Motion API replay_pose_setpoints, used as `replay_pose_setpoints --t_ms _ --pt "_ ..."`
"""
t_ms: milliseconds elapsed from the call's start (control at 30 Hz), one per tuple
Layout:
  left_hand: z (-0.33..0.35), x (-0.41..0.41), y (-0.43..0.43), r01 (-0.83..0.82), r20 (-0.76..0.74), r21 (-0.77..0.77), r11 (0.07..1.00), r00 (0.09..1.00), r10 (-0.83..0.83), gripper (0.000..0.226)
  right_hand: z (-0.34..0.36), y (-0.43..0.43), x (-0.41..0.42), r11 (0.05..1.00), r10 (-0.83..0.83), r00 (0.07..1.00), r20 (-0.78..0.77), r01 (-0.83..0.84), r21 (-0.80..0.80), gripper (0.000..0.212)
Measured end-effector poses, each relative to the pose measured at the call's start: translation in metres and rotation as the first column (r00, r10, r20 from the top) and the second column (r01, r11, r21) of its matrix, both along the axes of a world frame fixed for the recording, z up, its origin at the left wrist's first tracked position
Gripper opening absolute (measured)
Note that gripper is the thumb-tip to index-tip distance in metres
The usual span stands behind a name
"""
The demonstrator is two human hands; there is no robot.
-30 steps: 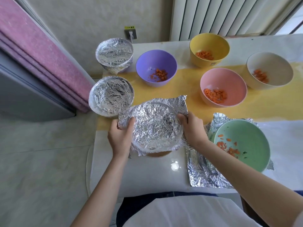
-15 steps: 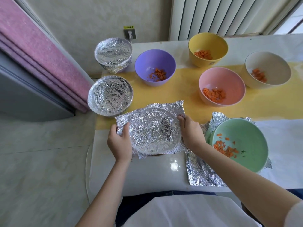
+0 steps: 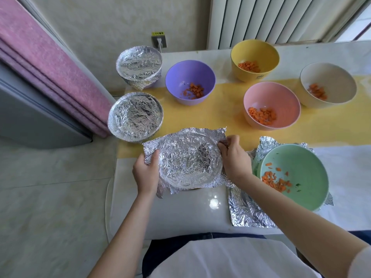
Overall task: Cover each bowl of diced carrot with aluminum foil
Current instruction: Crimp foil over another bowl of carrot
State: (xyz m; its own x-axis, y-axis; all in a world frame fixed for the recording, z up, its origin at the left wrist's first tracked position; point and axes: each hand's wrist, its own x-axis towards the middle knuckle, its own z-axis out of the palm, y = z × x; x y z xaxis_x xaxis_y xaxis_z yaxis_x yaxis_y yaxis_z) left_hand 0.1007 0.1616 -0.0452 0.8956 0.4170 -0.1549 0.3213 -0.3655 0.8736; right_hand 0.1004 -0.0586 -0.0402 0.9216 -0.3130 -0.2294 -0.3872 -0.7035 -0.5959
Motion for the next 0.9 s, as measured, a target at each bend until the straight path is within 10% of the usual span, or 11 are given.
replay_pose_setpoints --t_ms 233,633,767,900 --pt "0.009 -0.002 -0.004 0.020 0.017 0.134 0.991 1.000 -0.022 0.053 0.021 0.007 0.007 0.937 0.344 0.724 0.598 -0.217 -0.275 0.034" --pt "0.014 -0.006 -0.009 -0.124 0.172 0.302 0.945 0.982 0.074 0.031 -0.009 0.025 0.015 0.682 0.644 0.755 0.123 -0.494 -0.539 0.057" --pt "0.022 -0.010 -0.020 0.160 0.372 0.591 0.791 0.816 -0.443 0.010 -0.013 0.029 0.014 0.656 0.654 0.748 0.110 -0.489 -0.575 0.053" --pt "0.003 0.000 -0.032 0.479 -0.034 0.780 0.403 0.676 -0.736 0.045 -0.017 0.026 0.014 0.645 0.669 0.736 0.103 -0.505 -0.574 0.056"
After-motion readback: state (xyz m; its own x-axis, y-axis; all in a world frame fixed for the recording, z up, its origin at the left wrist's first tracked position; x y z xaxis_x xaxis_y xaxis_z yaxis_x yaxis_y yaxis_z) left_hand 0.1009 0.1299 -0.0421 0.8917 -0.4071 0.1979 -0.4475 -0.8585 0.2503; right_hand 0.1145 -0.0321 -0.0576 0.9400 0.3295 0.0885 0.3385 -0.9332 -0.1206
